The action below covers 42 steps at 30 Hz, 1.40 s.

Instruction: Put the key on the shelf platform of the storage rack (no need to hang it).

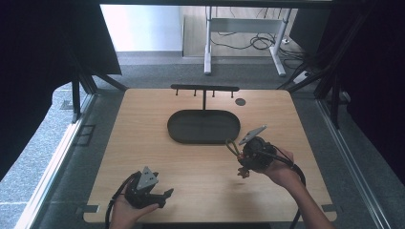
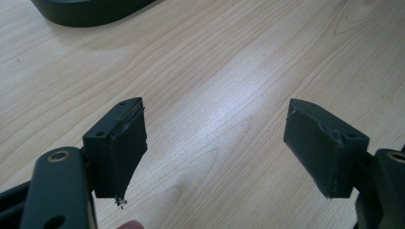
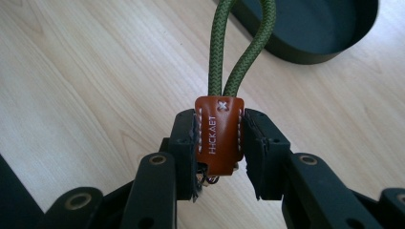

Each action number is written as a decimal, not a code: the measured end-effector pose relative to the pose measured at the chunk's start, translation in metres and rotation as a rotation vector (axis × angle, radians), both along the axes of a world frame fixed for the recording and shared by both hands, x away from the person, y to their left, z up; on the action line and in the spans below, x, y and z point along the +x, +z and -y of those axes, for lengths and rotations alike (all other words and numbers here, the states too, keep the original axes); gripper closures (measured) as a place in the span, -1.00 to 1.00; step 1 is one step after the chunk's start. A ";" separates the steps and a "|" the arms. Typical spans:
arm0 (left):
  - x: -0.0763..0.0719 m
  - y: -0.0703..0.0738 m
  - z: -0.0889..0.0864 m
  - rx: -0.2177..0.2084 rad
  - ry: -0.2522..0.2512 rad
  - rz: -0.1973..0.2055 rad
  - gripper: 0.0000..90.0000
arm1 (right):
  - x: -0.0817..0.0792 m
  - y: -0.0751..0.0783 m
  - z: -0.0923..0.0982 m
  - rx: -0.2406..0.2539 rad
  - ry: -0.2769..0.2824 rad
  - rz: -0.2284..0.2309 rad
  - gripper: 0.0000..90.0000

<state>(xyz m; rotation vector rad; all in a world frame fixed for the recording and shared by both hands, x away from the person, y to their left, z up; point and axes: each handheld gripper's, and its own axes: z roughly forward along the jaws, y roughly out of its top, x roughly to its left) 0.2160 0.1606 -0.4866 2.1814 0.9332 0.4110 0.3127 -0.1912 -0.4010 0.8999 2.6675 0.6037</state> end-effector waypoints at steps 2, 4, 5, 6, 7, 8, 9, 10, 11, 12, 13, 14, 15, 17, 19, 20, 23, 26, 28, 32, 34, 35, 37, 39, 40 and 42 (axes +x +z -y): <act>0.000 0.000 0.000 0.002 -0.001 0.001 -0.49 | 0.003 0.003 0.001 0.002 0.002 0.004 0.49; 0.000 0.000 0.000 0.003 0.001 0.002 -0.49 | 0.006 0.005 0.002 0.006 0.002 0.002 0.49; 0.000 0.000 0.000 0.001 0.001 0.003 -0.49 | 0.008 0.006 0.003 0.010 0.001 0.000 0.49; 0.000 0.000 0.000 -0.001 0.003 0.004 -0.49 | 0.009 0.007 0.003 0.012 0.000 -0.003 0.49; 0.000 0.000 -0.001 -0.001 0.004 0.005 -0.49 | 0.011 0.008 0.003 0.013 0.002 -0.005 0.49; 0.000 0.000 -0.001 -0.001 0.005 0.005 -0.49 | 0.013 0.009 0.003 0.012 0.001 -0.007 0.49; 0.000 0.000 -0.001 -0.001 0.005 0.005 -0.49 | 0.015 0.010 0.003 0.011 0.004 -0.007 0.49; 0.000 0.000 -0.001 -0.001 0.005 0.004 -0.49 | 0.016 0.011 0.003 0.010 0.002 -0.006 0.49; 0.000 0.000 0.000 0.000 0.004 0.003 -0.49 | 0.018 0.012 0.002 0.010 0.003 -0.005 0.49; 0.000 0.000 0.000 0.001 0.003 0.002 -0.49 | 0.019 0.013 0.002 0.007 0.002 -0.005 0.49; 0.000 0.000 0.000 0.001 0.001 0.003 -0.49 | 0.021 0.014 0.001 0.007 0.001 -0.004 0.49; 0.000 -0.001 0.001 0.002 -0.001 0.002 -0.49 | 0.022 0.015 0.001 0.005 0.002 -0.003 0.49; 0.000 -0.001 0.001 0.001 -0.002 0.002 -0.49 | 0.024 0.016 0.000 0.003 0.003 -0.002 0.49; 0.000 -0.001 0.002 0.002 -0.003 0.000 -0.49 | 0.029 0.019 -0.002 0.002 0.002 0.004 0.49; 0.000 -0.001 0.002 0.005 -0.004 -0.001 -0.49 | 0.033 0.022 -0.004 0.003 -0.003 0.003 0.49; 0.000 -0.001 0.002 0.004 -0.003 0.000 -0.49 | 0.036 0.023 -0.005 0.002 0.002 0.006 0.49; 0.000 -0.001 0.001 0.002 -0.003 0.000 -0.49 | 0.042 0.026 -0.007 0.003 0.005 0.006 0.49; 0.000 -0.001 0.000 0.002 0.001 0.001 -0.49 | 0.047 0.028 -0.011 0.005 0.005 0.002 0.49; 0.000 0.000 0.000 0.001 0.001 0.002 -0.49 | 0.050 0.028 -0.014 0.005 0.004 -0.005 0.49; 0.000 0.000 -0.001 -0.001 0.002 0.002 -0.49 | 0.057 0.029 -0.019 -0.004 0.012 -0.009 0.49; 0.000 0.000 -0.002 -0.001 0.002 0.002 -0.49 | 0.060 0.029 -0.022 -0.008 0.013 -0.015 0.49; 0.001 0.000 -0.002 -0.002 0.002 0.002 -0.49 | 0.062 0.029 -0.022 -0.011 0.017 -0.012 0.49; 0.001 0.000 -0.002 -0.002 0.001 0.002 -0.49 | 0.065 0.030 -0.024 -0.013 0.018 -0.015 0.49; 0.001 0.000 -0.002 -0.003 0.002 0.003 -0.49 | 0.068 0.031 -0.024 -0.011 0.017 -0.014 0.49; 0.001 0.000 -0.002 -0.004 0.002 0.002 -0.49 | 0.069 0.031 -0.025 -0.016 0.018 -0.012 0.49; 0.001 -0.001 -0.002 -0.001 0.002 0.000 -0.49 | 0.072 0.032 -0.026 -0.016 0.017 -0.013 0.49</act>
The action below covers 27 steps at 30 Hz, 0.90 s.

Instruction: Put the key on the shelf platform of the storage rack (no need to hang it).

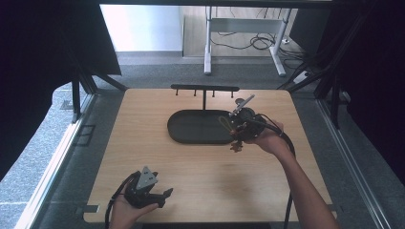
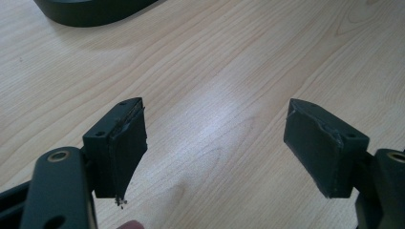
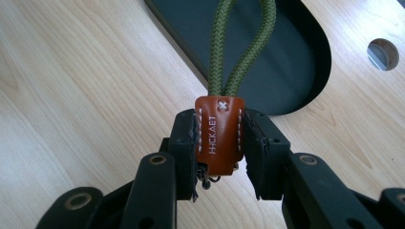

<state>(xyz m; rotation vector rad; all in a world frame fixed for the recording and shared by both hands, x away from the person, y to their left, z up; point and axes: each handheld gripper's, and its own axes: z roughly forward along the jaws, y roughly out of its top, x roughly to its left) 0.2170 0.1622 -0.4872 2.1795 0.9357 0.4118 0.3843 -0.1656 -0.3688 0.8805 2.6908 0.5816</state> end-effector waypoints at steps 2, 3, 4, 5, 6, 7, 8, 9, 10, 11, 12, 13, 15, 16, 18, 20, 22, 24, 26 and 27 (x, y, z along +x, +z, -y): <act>0.000 -0.001 0.001 -0.002 -0.001 0.000 -0.49 | 0.003 0.001 0.000 -0.001 0.000 -0.001 0.49; 0.000 -0.001 0.001 -0.001 -0.002 -0.001 -0.49 | 0.005 0.002 0.000 0.000 -0.007 0.000 0.49; 0.000 -0.001 0.001 -0.001 -0.002 -0.001 -0.49 | 0.007 0.003 -0.001 0.003 -0.017 -0.001 0.49; 0.000 0.000 0.002 0.000 -0.010 -0.002 -0.49 | 0.010 0.003 0.000 0.003 -0.019 -0.005 0.49; -0.001 0.000 0.002 -0.007 -0.018 -0.005 -0.49 | 0.011 0.003 -0.001 0.002 -0.020 -0.003 0.49; -0.001 0.001 0.002 -0.015 -0.027 -0.004 -0.49 | 0.014 0.003 -0.001 0.004 -0.025 -0.006 0.49; -0.001 0.002 0.002 -0.022 -0.029 -0.002 -0.49 | 0.015 0.003 -0.001 0.002 -0.025 -0.008 0.49; -0.001 0.002 0.002 -0.019 -0.026 0.000 -0.49 | 0.017 0.002 -0.002 -0.001 -0.029 -0.008 0.49; -0.001 0.002 0.001 -0.016 -0.025 0.000 -0.49 | 0.019 0.002 -0.002 -0.003 -0.024 -0.007 0.49; -0.001 0.002 0.001 -0.016 -0.022 -0.002 -0.49 | 0.021 0.002 -0.003 -0.005 -0.025 -0.009 0.49; -0.001 0.001 0.001 -0.014 -0.020 -0.002 -0.49 | 0.022 0.002 -0.004 -0.006 -0.027 -0.012 0.49; -0.001 0.001 0.000 -0.015 -0.017 -0.003 -0.49 | 0.023 0.002 -0.005 -0.009 -0.026 -0.009 0.49; 0.000 0.001 0.000 -0.011 -0.012 -0.004 -0.49 | 0.026 0.003 -0.007 -0.012 -0.022 -0.009 0.49; 0.000 0.001 0.000 -0.006 -0.009 -0.001 -0.49 | 0.027 0.003 -0.009 -0.013 -0.025 -0.011 0.49; -0.001 0.001 0.001 -0.002 -0.008 0.000 -0.49 | 0.031 0.003 -0.010 -0.011 -0.021 -0.008 0.49; -0.001 0.000 0.002 -0.002 -0.012 -0.001 -0.49 | 0.033 0.004 -0.012 -0.006 -0.027 -0.010 0.49; -0.001 0.000 0.003 -0.002 -0.015 -0.001 -0.49 | 0.035 0.004 -0.014 -0.011 -0.027 -0.010 0.49; -0.001 0.000 0.003 -0.005 -0.016 -0.001 -0.49 | 0.037 0.004 -0.016 -0.012 -0.025 -0.009 0.49; -0.001 0.000 0.002 -0.005 -0.015 -0.002 -0.49 | 0.038 0.005 -0.017 -0.016 -0.024 -0.007 0.49; -0.001 0.000 0.002 -0.005 -0.014 -0.002 -0.49 | 0.039 0.005 -0.018 -0.018 -0.026 -0.008 0.49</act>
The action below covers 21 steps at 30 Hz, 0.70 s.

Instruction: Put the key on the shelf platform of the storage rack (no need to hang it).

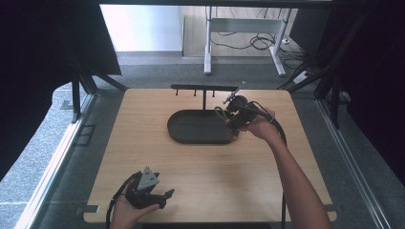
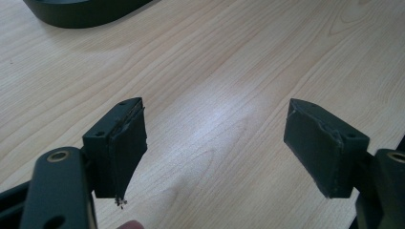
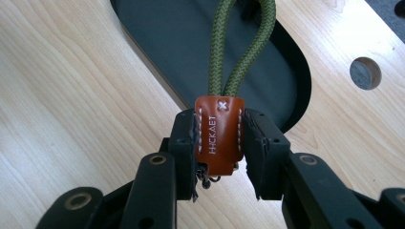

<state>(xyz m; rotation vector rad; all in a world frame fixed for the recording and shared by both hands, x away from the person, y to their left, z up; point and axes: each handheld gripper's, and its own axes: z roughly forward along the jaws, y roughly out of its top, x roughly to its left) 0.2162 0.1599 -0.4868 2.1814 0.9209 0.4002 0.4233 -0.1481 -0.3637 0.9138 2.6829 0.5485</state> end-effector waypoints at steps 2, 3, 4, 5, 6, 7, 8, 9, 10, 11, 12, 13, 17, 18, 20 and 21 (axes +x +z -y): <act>0.000 0.000 0.000 0.001 0.001 0.000 -0.49 | 0.002 0.000 -0.001 -0.001 0.001 0.001 0.49; 0.000 0.000 0.000 0.001 0.001 0.000 -0.49 | 0.002 0.000 -0.001 -0.001 0.001 0.001 0.49; 0.000 0.000 0.000 0.001 0.001 0.000 -0.49 | 0.005 0.001 -0.003 -0.001 0.001 0.003 0.49; 0.000 0.000 0.000 0.001 0.001 0.001 -0.49 | 0.006 0.001 -0.004 -0.002 0.000 0.003 0.49; 0.000 0.000 0.000 0.001 0.002 0.002 -0.49 | 0.007 0.001 -0.004 0.001 0.000 0.003 0.49; 0.000 0.000 -0.001 0.001 0.002 0.001 -0.49 | 0.008 0.001 -0.005 0.005 0.001 0.001 0.49; 0.000 0.000 -0.001 0.002 0.001 0.000 -0.49 | 0.010 0.001 -0.006 0.000 0.001 0.001 0.49; 0.000 0.000 -0.001 0.001 0.001 0.000 -0.49 | 0.011 0.001 -0.007 -0.004 0.007 0.002 0.49; 0.001 0.000 -0.001 -0.001 0.002 -0.001 -0.49 | 0.013 0.000 -0.009 -0.004 0.006 -0.001 0.49; 0.001 -0.001 -0.001 -0.002 0.004 -0.002 -0.49 | 0.014 0.000 -0.010 -0.005 0.007 -0.003 0.49; 0.001 -0.001 -0.002 -0.002 0.005 -0.005 -0.49 | 0.016 -0.001 -0.012 -0.007 0.010 -0.002 0.49; 0.001 -0.002 -0.002 -0.001 0.004 -0.005 -0.49 | 0.017 -0.001 -0.014 -0.006 0.007 -0.003 0.49; 0.001 -0.001 -0.003 -0.006 0.007 -0.002 -0.49 | 0.025 -0.004 -0.018 -0.006 0.003 -0.006 0.49; 0.001 0.000 -0.004 -0.007 0.007 -0.001 -0.49 | 0.027 -0.005 -0.019 -0.009 0.001 -0.007 0.49; 0.001 0.001 -0.005 -0.010 0.009 0.001 -0.49 | 0.031 -0.006 -0.020 -0.005 -0.004 -0.008 0.49; 0.000 0.001 -0.005 -0.011 0.010 0.001 -0.49 | 0.032 -0.007 -0.020 -0.001 -0.004 -0.008 0.49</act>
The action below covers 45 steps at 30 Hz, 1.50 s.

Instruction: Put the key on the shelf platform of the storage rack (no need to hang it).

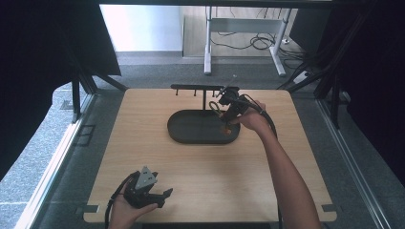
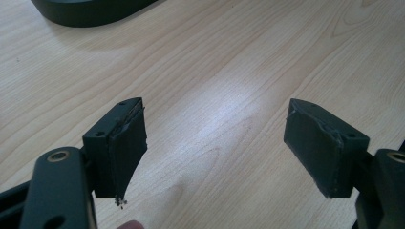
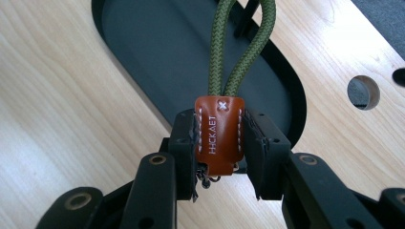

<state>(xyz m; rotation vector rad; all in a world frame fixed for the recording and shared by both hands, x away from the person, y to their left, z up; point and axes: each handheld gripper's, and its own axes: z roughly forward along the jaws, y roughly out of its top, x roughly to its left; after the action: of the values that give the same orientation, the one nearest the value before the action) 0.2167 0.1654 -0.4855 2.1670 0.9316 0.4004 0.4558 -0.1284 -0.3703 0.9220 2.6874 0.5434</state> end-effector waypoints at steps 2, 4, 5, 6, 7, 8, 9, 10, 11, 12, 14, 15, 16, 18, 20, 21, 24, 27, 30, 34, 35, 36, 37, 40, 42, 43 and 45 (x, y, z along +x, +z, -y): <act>0.000 0.000 -0.001 -0.002 0.001 0.002 -0.49 | 0.003 -0.002 0.000 0.000 -0.002 -0.004 0.49; 0.000 0.000 -0.002 -0.003 0.004 0.001 -0.49 | 0.007 -0.005 0.000 -0.001 -0.009 -0.005 0.49; 0.000 0.000 -0.002 -0.002 0.005 0.000 -0.49 | 0.008 -0.006 0.000 0.000 -0.012 -0.007 0.49; 0.000 0.000 -0.002 -0.003 0.004 0.000 -0.49 | 0.010 -0.007 0.000 0.002 -0.015 -0.009 0.49; 0.000 0.000 -0.002 -0.004 0.004 0.000 -0.49 | 0.012 -0.008 0.000 0.003 -0.018 -0.010 0.49; 0.000 0.000 -0.002 -0.008 0.003 0.000 -0.49 | 0.013 -0.010 0.000 0.003 -0.023 -0.011 0.49; 0.000 0.000 -0.002 -0.009 0.002 -0.001 -0.49 | 0.015 -0.012 -0.001 0.001 -0.026 -0.012 0.49; 0.000 0.000 -0.002 -0.010 0.003 0.000 -0.49 | 0.017 -0.014 -0.001 -0.003 -0.029 -0.012 0.49; 0.000 0.000 -0.002 -0.010 0.004 0.000 -0.49 | 0.019 -0.016 -0.001 -0.007 -0.032 -0.014 0.49; 0.000 0.000 -0.003 -0.011 0.005 0.000 -0.49 | 0.020 -0.017 -0.001 -0.011 -0.037 -0.014 0.49; 0.000 0.000 -0.003 -0.011 0.008 0.000 -0.49 | 0.024 -0.020 -0.001 -0.009 -0.044 -0.016 0.49; 0.001 0.000 -0.003 -0.009 0.007 0.000 -0.49 | 0.025 -0.021 -0.001 -0.008 -0.042 -0.015 0.49; 0.001 0.000 -0.003 -0.008 0.006 -0.001 -0.49 | 0.026 -0.022 -0.001 -0.009 -0.047 -0.017 0.49; 0.001 0.000 -0.003 -0.007 0.005 -0.001 -0.49 | 0.028 -0.025 -0.001 -0.013 -0.047 -0.015 0.49; 0.001 0.000 -0.003 -0.007 0.002 -0.001 -0.49 | 0.029 -0.028 -0.001 -0.008 -0.048 -0.009 0.49; 0.000 0.000 -0.003 -0.007 0.002 -0.002 -0.49 | 0.029 -0.029 -0.001 -0.004 -0.055 -0.010 0.49; 0.000 0.000 -0.003 -0.009 0.003 -0.002 -0.49 | 0.031 -0.036 0.000 -0.004 -0.064 -0.003 0.49; 0.001 0.000 -0.003 -0.010 0.004 -0.002 -0.49 | 0.033 -0.044 0.005 0.009 -0.081 -0.008 0.49; 0.001 -0.001 -0.003 -0.011 0.004 -0.005 -0.49 | 0.035 -0.050 0.008 0.010 -0.089 -0.011 0.49; 0.000 0.000 -0.001 -0.008 0.000 -0.004 -0.49 | 0.035 -0.057 0.012 0.007 -0.100 -0.016 0.49; 0.000 0.000 -0.001 -0.008 0.000 -0.004 -0.49 | 0.035 -0.057 0.012 0.007 -0.100 -0.016 0.49; 0.000 0.000 -0.001 -0.008 -0.001 -0.005 -0.49 | 0.035 -0.060 0.012 0.008 -0.098 -0.018 0.49; 0.000 -0.001 -0.001 -0.006 0.000 -0.005 -0.49 | 0.035 -0.061 0.012 0.007 -0.097 -0.017 0.48; 0.000 -0.001 -0.001 -0.006 -0.001 -0.006 -0.49 | 0.034 -0.065 0.013 0.007 -0.099 -0.020 0.48; 0.000 -0.001 -0.001 -0.007 -0.001 -0.006 -0.49 | 0.034 -0.067 0.013 0.007 -0.098 -0.022 0.48; 0.000 -0.001 -0.001 -0.007 -0.001 -0.006 -0.49 | 0.033 -0.068 0.013 0.006 -0.098 -0.024 0.48; 0.001 -0.001 -0.001 -0.006 0.000 -0.006 -0.49 | 0.033 -0.071 0.012 0.003 -0.098 -0.028 0.48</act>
<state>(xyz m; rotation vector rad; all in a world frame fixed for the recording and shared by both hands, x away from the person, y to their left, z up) 0.2173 0.1664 -0.4866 2.1640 0.9348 0.3905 0.4886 -0.1408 -0.4413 1.0628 2.6495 0.5183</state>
